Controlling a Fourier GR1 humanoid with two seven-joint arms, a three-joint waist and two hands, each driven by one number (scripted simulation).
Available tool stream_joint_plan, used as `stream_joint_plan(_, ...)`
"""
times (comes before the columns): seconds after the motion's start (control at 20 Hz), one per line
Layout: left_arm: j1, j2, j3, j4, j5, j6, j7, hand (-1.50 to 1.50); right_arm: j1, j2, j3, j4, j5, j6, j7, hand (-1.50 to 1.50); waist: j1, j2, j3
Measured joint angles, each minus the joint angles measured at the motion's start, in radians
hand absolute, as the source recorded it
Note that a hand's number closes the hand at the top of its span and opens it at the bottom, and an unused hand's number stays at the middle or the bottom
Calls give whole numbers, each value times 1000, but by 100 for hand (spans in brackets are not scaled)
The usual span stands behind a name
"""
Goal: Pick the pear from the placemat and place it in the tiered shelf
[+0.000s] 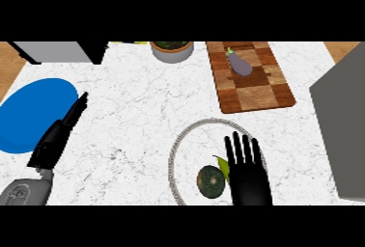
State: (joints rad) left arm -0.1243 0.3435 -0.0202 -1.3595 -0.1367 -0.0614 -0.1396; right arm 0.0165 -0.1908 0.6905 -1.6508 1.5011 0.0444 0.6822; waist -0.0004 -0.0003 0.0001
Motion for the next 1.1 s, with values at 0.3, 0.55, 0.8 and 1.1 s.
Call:
stream_joint_plan(0.3, 9, -20, 22, -30, -20, -27, 11, 0, -8, 39, -37, 63, 16, -26, -34, -150, 1, -1, 0)
stream_joint_plan(0.55, 25, -35, 40, -37, -44, -37, 6, 0, 7, 59, -47, 66, 43, -43, -43, -150, 1, -2, -2)
stream_joint_plan(0.8, 14, -42, 57, -24, -56, -56, -6, 0, -24, 80, -80, 104, 45, -17, -68, 150, 1, -4, -3)
stream_joint_plan(1.1, 9, -53, 71, -15, -65, -70, -6, 0, -38, 95, -121, 144, -9, -36, -140, 150, 1, -10, -8)
